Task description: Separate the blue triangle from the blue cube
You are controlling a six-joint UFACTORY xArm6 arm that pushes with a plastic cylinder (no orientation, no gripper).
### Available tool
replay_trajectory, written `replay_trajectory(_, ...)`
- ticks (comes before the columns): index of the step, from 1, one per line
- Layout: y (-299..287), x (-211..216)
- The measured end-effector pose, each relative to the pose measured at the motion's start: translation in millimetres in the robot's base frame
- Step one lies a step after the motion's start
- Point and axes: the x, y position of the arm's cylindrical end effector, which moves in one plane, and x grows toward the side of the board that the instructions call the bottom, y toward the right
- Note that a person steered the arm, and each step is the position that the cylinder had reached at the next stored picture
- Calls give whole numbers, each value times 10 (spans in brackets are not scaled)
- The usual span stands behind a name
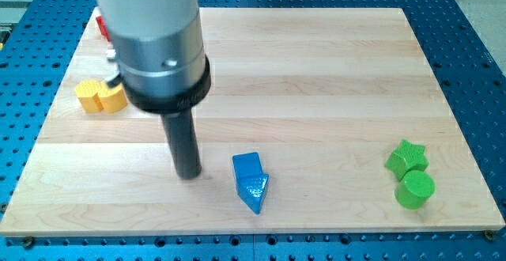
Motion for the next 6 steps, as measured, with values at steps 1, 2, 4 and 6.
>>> replay_trajectory(1,-90,151)
replay_trajectory(2,104,376)
replay_trajectory(4,695,492)
replay_trajectory(6,1431,171)
